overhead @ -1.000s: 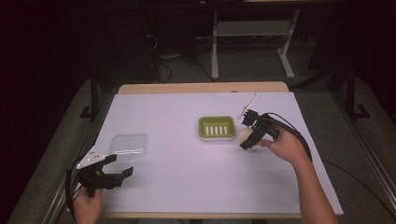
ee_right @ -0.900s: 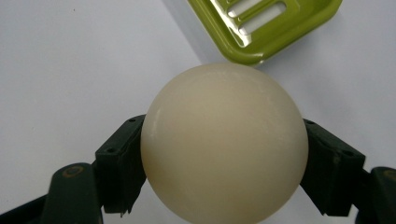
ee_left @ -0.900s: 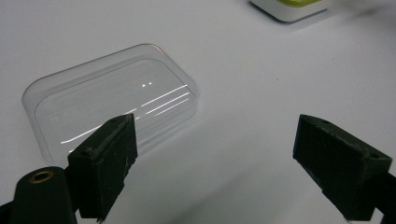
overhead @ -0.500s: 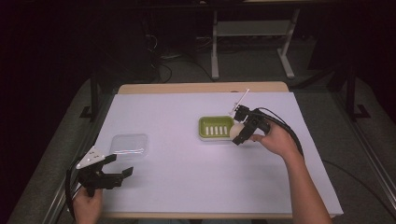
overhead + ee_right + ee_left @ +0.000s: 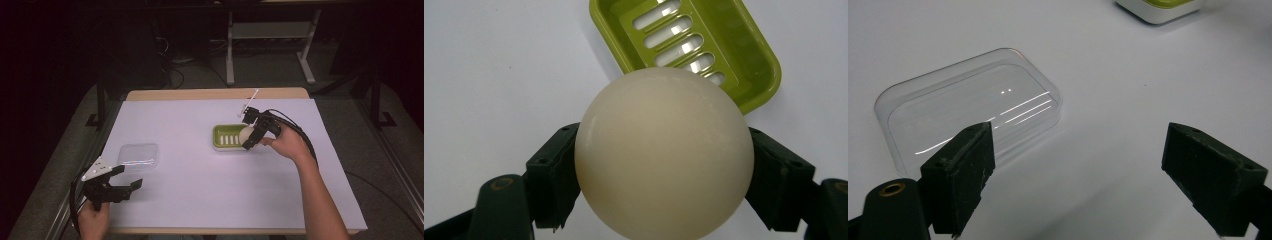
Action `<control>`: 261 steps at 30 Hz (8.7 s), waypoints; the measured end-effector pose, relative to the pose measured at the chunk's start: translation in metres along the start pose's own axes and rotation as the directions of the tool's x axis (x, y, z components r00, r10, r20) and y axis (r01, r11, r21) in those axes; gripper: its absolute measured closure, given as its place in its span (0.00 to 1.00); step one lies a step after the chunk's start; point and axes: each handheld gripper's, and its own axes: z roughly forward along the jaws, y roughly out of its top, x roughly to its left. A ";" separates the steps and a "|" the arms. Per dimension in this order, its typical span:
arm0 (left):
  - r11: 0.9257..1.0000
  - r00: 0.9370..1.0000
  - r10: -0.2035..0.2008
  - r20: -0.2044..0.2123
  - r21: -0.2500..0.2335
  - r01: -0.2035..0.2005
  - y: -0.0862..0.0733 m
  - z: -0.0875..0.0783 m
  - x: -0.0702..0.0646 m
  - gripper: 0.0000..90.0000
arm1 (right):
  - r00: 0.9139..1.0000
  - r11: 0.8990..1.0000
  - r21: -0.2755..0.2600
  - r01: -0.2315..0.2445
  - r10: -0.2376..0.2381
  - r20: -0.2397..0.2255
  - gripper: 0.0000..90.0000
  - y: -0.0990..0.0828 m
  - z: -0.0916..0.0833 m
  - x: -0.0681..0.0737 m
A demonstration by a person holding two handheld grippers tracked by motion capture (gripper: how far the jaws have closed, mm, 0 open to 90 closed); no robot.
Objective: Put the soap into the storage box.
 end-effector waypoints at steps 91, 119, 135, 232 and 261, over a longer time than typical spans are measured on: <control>1.000 1.000 -0.001 0.005 0.004 0.001 0.000 0.002 0.000 0.14 | 0.997 0.996 0.054 -0.071 0.070 0.024 0.27 0.055 0.066 -0.019; 1.000 1.000 0.003 0.005 0.008 -0.003 0.000 0.003 0.000 0.14 | 0.995 0.994 0.077 -0.079 0.075 0.059 0.27 0.056 0.067 -0.017; 1.000 1.000 -0.001 0.005 0.007 0.001 0.000 0.002 -0.001 0.14 | 0.994 0.993 0.059 -0.098 0.096 0.050 0.27 0.054 0.059 -0.019; 0.999 0.999 0.045 -0.017 0.029 -0.045 0.000 0.007 -0.007 0.14 | 0.982 0.960 -0.208 -0.189 0.183 -0.048 0.22 -0.064 -0.003 0.010; 0.997 0.998 0.061 -0.021 0.039 -0.060 -0.001 0.008 -0.007 0.14 | 0.981 0.953 -0.235 -0.194 0.192 -0.031 0.23 -0.112 -0.007 0.031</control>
